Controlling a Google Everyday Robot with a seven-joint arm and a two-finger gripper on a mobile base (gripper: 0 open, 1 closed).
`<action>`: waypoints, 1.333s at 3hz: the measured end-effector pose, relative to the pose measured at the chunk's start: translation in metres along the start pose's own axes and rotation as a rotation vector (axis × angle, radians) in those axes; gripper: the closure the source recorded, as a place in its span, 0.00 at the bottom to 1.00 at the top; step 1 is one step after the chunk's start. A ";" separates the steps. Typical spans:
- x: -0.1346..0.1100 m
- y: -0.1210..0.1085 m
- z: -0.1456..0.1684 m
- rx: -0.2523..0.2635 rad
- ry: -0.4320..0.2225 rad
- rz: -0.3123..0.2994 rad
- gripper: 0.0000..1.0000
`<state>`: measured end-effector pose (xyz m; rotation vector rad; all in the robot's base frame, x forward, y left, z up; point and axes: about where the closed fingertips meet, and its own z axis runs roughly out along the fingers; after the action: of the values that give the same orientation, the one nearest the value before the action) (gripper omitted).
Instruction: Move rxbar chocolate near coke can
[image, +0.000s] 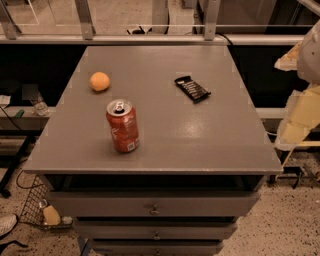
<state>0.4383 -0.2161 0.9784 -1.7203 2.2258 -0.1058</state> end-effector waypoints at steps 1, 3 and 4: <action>0.000 0.000 0.000 0.000 0.000 0.000 0.00; -0.028 -0.073 0.037 0.049 -0.284 0.289 0.00; -0.048 -0.115 0.062 0.063 -0.420 0.455 0.00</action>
Offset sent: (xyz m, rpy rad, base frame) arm 0.1168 0.0039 -0.0063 0.4282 -0.1256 -0.2939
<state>0.5739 -0.1931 0.9594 -1.0441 2.1907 0.2637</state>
